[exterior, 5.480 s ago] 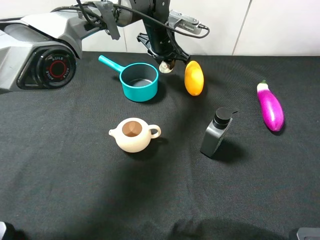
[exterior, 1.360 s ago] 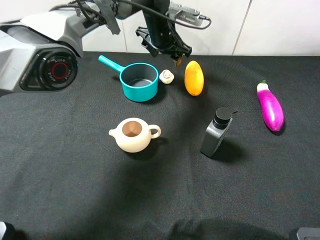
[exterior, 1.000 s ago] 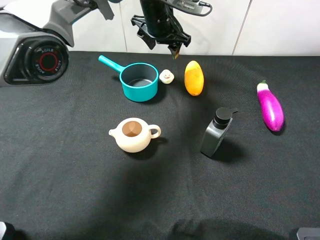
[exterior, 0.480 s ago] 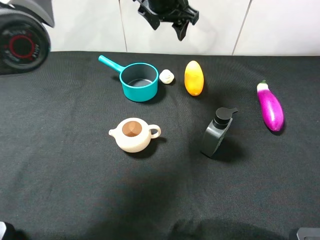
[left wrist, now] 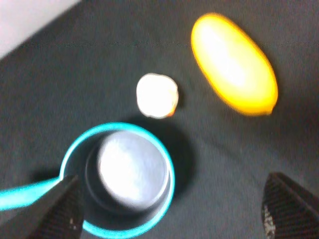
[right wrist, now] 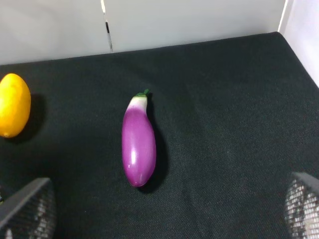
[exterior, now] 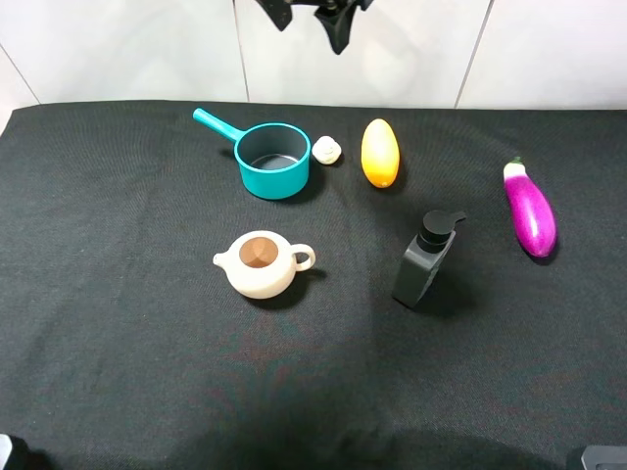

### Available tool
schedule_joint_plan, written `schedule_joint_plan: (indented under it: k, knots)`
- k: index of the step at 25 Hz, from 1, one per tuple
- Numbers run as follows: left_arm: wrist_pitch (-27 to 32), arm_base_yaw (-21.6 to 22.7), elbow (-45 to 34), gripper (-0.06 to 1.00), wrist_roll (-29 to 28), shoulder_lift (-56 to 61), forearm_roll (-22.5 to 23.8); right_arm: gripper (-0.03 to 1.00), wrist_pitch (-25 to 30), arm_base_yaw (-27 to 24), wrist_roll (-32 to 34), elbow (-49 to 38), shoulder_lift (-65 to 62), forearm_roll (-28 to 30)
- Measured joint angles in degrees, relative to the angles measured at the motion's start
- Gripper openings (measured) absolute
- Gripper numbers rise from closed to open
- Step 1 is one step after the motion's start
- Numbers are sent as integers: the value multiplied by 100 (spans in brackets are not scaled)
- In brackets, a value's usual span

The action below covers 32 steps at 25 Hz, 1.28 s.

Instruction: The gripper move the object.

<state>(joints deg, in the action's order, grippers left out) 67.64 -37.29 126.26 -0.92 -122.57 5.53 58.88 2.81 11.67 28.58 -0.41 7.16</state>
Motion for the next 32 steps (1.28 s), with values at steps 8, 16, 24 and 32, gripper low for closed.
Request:
schedule_joint_plan:
  k: [8, 16, 24, 32]
  knots:
    - [-10, 0, -2394, 76, 21, 1701, 0, 69, 0, 0, 0, 0, 0, 0]
    - [-64, 0, -5013, 76, 21, 3580, 0, 69, 0, 0, 0, 0, 0, 0]
    - [-496, 104, -6966, 76, -1, 5413, -84, 69, 0, 0, 0, 0, 0, 0]
    - [-697, 1103, -8586, 76, 44, 7345, -161, 69, 0, 0, 0, 0, 0, 0]
